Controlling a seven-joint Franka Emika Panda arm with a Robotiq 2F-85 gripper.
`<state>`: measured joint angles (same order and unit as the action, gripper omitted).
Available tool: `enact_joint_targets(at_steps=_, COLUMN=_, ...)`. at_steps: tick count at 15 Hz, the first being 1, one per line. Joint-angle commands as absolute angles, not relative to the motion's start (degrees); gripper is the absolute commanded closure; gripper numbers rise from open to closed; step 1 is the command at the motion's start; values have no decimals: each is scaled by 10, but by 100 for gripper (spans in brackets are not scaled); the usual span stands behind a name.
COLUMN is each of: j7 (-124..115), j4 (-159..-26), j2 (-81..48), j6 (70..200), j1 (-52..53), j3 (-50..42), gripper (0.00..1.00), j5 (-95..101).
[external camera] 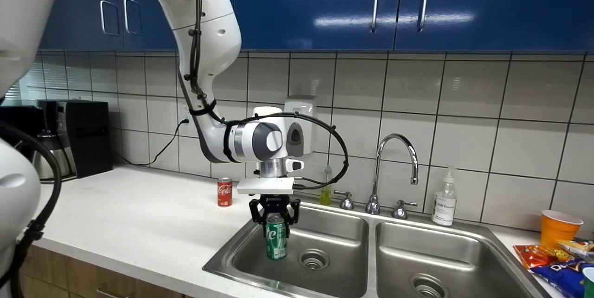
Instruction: Put the green can inside the sink
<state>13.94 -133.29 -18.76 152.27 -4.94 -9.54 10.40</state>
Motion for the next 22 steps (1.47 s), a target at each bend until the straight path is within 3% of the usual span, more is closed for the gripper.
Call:
enact_joint_targets(at_steps=1, j7=112, j4=-1293, j2=-227, j6=1536, j1=-57, j3=-95, gripper=62, j5=114)
enact_joint_targets(at_steps=22, j7=77, j4=-1179, j2=-391, j6=1590, j1=-59, j3=-99, gripper=62, j5=103)
